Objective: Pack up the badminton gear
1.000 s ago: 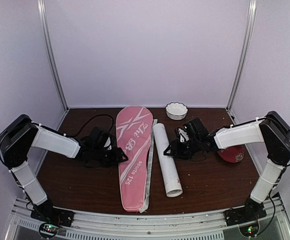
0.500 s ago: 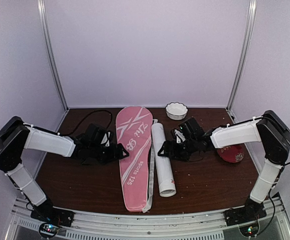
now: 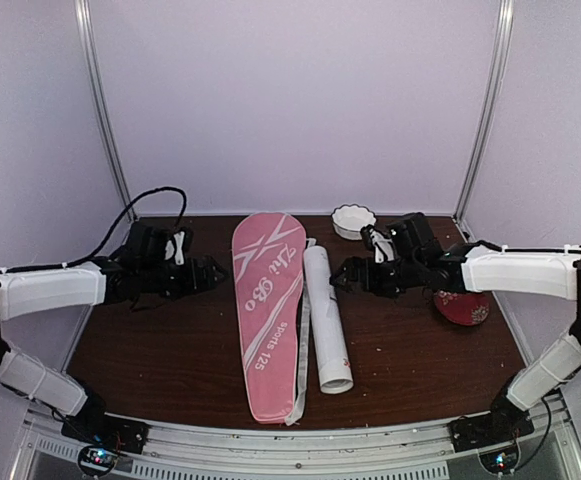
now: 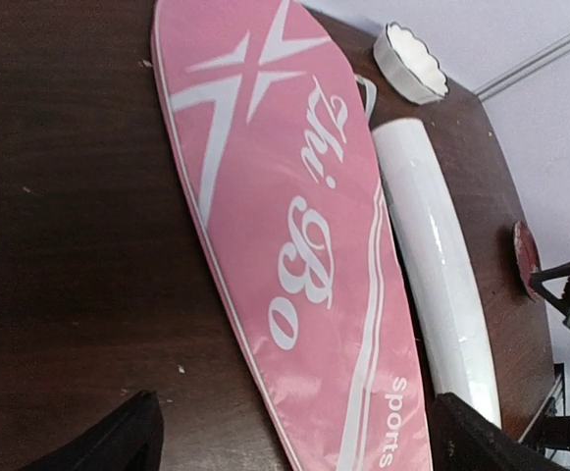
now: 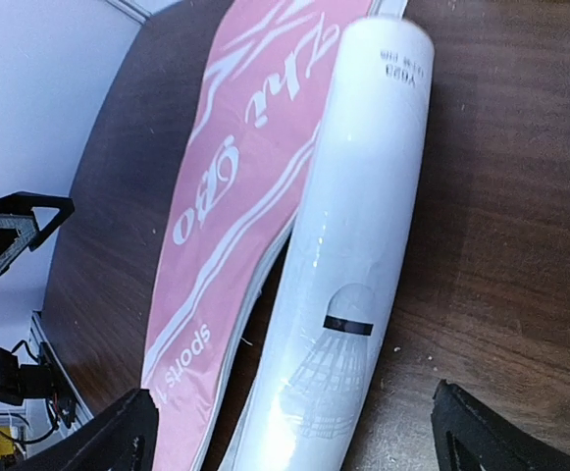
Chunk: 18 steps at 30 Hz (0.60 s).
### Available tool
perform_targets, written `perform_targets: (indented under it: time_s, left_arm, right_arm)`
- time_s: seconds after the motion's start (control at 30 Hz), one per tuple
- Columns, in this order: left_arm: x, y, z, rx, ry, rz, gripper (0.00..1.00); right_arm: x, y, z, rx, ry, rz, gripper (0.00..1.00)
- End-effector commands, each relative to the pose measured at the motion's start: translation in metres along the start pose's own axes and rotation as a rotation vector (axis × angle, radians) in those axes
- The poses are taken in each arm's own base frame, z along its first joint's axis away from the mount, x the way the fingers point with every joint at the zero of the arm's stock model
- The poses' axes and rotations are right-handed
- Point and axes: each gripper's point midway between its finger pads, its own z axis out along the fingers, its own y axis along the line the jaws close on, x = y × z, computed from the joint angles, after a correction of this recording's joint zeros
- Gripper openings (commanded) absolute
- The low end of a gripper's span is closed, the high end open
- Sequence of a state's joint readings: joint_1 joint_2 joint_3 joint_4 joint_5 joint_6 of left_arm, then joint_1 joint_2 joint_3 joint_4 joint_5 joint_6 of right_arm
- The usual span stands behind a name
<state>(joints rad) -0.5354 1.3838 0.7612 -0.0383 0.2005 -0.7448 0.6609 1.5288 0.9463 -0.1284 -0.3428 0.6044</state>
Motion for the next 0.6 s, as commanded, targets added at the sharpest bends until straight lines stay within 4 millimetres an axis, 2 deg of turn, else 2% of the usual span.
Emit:
perform_targets:
  time_s: [0.0,0.17,0.27,0.33,0.43,0.57]
  left_arm:
    - [-0.044,0.016,-0.047,-0.114,-0.131,0.094,0.98]
    - [-0.075,0.039,-0.103,-0.287,-0.251,0.131,0.98]
    - [-0.08,0.053,-0.125,-0.369,-0.284,0.133,0.98]
    - [-0.078,0.061,-0.135,-0.411,-0.302,0.141,0.98]
    - [-0.066,0.069,-0.137,-0.417,-0.322,0.13,0.98]
    - [-0.041,0.089,-0.125,-0.436,-0.295,0.082,0.98]
  right_arm:
    - [-0.045,-0.001,-0.052,0.065,-0.203,-0.111,1.0]
    - [-0.083,-0.011,-0.125,0.132,-0.443,-0.157,1.0]
    - [-0.09,-0.025,-0.159,0.193,-0.539,-0.158,1.0]
    - [-0.087,-0.039,-0.175,0.25,-0.587,-0.154,1.0]
    - [-0.076,-0.057,-0.187,0.299,-0.625,-0.14,1.0]
    - [-0.05,-0.077,-0.181,0.316,-0.621,-0.115,1.0]
